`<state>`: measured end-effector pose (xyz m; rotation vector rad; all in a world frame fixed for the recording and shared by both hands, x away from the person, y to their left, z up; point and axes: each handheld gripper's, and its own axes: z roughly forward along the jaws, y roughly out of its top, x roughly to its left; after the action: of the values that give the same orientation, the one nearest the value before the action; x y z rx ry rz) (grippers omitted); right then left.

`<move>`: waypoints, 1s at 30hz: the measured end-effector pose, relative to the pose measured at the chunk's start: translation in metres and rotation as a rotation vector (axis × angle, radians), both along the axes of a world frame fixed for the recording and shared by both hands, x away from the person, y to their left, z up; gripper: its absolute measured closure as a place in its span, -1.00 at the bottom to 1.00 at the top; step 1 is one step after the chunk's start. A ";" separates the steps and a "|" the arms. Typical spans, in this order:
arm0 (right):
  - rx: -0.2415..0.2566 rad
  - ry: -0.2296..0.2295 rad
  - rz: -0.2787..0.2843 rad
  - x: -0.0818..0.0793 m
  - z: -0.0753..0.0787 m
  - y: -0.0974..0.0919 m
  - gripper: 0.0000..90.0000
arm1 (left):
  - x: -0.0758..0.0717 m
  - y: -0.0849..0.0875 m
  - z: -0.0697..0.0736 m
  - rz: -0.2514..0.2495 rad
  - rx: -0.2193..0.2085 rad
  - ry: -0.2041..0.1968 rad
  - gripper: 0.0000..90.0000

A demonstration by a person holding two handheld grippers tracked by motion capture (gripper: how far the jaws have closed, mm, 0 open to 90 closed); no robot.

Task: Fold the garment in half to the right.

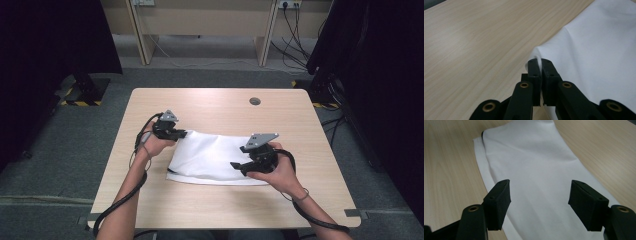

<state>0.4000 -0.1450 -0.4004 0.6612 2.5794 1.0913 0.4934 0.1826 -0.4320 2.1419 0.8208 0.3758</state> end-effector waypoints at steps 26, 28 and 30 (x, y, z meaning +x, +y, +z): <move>-0.103 0.056 0.307 -0.005 -0.022 0.175 -0.13 | -0.003 0.004 0.007 -0.020 0.044 0.009 0.91; -0.113 0.071 0.311 -0.003 -0.028 0.183 -0.13 | -0.002 0.005 0.007 -0.019 0.044 0.009 0.91; -0.124 0.082 0.314 -0.003 -0.035 0.190 -0.13 | -0.002 0.005 0.007 -0.019 0.044 0.011 0.91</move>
<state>0.3974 0.0454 -0.4351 0.2831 2.8624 0.9959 0.4910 0.1875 -0.4253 2.1929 0.8044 0.3762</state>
